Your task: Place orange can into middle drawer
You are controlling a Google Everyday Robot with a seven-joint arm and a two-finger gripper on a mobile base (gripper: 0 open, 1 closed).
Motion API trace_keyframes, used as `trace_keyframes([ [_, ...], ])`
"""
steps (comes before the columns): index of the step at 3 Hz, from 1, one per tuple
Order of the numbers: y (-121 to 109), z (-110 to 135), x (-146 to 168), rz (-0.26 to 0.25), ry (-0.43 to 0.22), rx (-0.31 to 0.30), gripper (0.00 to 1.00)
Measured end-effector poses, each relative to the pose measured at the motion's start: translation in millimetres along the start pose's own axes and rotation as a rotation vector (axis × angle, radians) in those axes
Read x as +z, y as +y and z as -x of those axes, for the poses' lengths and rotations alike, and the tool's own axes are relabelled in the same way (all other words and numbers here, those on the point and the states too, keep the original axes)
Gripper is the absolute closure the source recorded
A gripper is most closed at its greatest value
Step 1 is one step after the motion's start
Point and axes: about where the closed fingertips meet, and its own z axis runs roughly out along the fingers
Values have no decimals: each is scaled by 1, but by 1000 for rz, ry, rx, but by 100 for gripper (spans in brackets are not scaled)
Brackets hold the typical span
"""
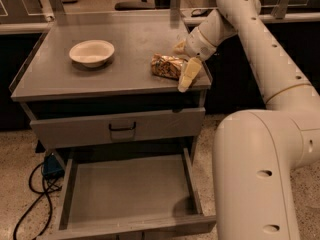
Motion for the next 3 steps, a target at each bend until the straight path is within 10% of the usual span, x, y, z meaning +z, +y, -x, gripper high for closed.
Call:
trace_keyframes([
  [1, -5, 1, 4, -13, -5, 0, 0],
  [3, -5, 1, 4, -13, -5, 0, 42],
])
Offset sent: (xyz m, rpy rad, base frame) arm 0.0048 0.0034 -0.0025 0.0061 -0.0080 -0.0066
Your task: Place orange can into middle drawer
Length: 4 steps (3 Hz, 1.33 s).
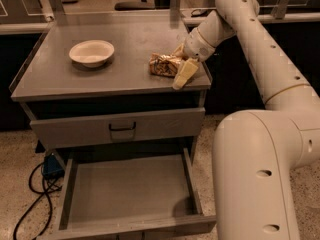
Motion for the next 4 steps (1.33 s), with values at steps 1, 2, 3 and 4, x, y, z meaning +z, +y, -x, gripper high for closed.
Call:
trace_keyframes([
  [1, 0, 0, 0, 0, 0, 0, 65],
  [2, 4, 24, -18, -29, 49, -14, 89],
  [3, 22, 67, -51, -84, 133, -38, 100],
  [4, 80, 117, -96, -152, 196, -104, 100],
])
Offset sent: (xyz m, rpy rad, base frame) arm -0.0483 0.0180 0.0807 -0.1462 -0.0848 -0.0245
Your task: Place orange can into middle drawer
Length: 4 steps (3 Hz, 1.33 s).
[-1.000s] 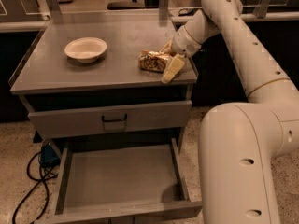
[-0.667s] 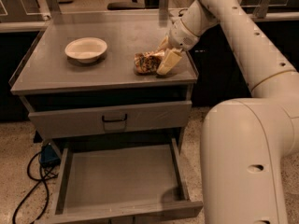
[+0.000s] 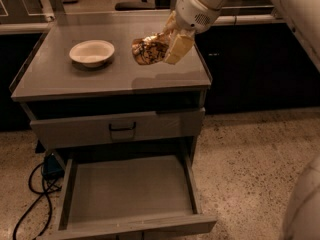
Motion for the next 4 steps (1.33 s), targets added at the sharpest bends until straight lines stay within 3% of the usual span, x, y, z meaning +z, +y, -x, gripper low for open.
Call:
trace_keyframes([
  [2, 10, -5, 9, 31, 38, 16, 100],
  [3, 42, 3, 2, 36, 31, 29, 100],
  [4, 102, 10, -4, 51, -6, 84, 100],
])
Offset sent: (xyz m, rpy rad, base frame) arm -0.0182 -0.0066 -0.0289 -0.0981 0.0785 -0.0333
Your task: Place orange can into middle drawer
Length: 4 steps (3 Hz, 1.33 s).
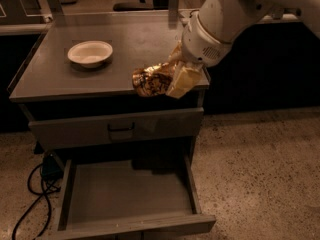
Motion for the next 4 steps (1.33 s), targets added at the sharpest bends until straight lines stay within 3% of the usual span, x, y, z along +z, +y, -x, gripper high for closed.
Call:
trace_keyframes([
  [1, 30, -24, 20, 63, 31, 38, 100],
  [2, 30, -24, 21, 63, 31, 38, 100],
  [3, 41, -53, 54, 90, 27, 100, 100],
  [4, 62, -94, 127, 92, -9, 158, 100],
])
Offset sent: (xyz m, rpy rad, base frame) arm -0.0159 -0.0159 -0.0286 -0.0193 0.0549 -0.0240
